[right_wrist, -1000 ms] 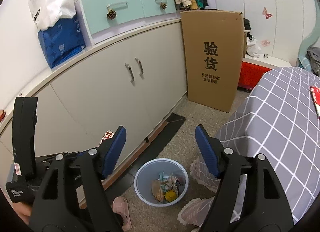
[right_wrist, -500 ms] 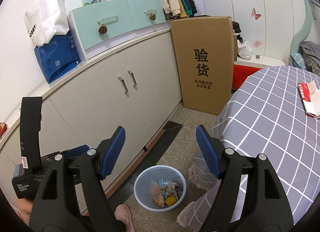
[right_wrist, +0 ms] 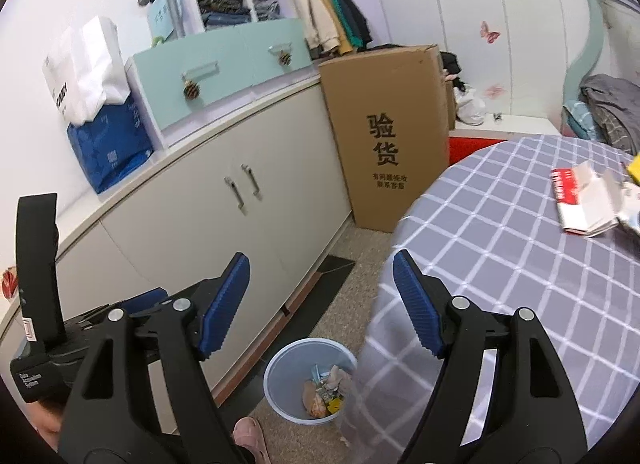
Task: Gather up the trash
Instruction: 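Move both grippers back toward the boxes on the table, then grasp the red-white box with the left gripper while the right gripper grasps the blue-white box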
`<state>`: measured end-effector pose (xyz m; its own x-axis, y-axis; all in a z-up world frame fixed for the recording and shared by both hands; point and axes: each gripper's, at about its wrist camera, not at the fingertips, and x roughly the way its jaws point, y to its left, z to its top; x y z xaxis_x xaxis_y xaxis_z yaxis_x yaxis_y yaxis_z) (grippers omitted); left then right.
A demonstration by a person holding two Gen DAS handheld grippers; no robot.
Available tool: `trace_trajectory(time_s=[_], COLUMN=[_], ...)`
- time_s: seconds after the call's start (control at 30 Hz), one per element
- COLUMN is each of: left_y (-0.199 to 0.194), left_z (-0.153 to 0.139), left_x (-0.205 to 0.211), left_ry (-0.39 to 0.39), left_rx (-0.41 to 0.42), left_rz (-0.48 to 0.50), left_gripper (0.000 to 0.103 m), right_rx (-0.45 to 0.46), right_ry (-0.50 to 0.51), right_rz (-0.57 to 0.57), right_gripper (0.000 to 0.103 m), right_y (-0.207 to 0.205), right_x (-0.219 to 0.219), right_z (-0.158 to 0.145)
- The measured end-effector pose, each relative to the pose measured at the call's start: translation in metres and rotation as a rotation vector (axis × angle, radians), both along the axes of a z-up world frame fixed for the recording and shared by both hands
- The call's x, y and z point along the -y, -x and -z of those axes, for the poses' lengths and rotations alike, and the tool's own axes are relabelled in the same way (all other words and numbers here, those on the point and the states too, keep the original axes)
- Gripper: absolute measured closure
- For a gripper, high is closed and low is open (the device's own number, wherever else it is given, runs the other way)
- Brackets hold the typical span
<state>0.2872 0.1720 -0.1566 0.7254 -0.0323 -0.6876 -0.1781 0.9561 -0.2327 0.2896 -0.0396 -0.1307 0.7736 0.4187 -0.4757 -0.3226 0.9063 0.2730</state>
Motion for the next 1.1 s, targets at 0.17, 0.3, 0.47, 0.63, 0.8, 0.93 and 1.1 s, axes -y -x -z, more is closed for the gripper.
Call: trace_trajectory(time_s=[0.17, 0.3, 0.47, 0.63, 0.8, 0.93, 1.1], left_y=[-0.005, -0.012, -0.026, -0.043, -0.065, -0.086, -0.112], left_z=[-0.018, -0.026, -0.032, -0.031, -0.022, -0.013, -0.004], left_x=[0.047, 0.099, 0.169, 0.229, 0.288, 0.320, 0.347], left_ry=[-0.036, -0.073, -0.111, -0.123, -0.131, -0.145, -0.183], left_rx=[0.029, 0.044, 0.060, 0.057, 0.041, 0.018, 0.003], left_rz=[0.070, 0.146, 0.256, 0.352, 0.437, 0.462, 0.455], left_gripper=[0.023, 0.023, 0.021, 0.021, 0.021, 0.021, 0.021], right_rx=[0.020, 0.029, 0.024, -0.001, -0.066, -0.121, -0.204], right_ry=[-0.020, -0.026, -0.040, -0.059, -0.049, -0.068, -0.135], right_rz=[0.069, 0.145, 0.265, 0.384, 0.484, 0.508, 0.489], right_gripper=[0.028, 0.027, 0.026, 0.024, 0.023, 0.022, 0.022], right_y=[0.006, 0.008, 0.008, 0.006, -0.007, -0.019, -0.037], right_x=[0.049, 0.102, 0.174, 0.241, 0.299, 0.326, 0.343], right_z=[-0.010, -0.015, -0.013, -0.005, 0.010, 0.023, 0.039])
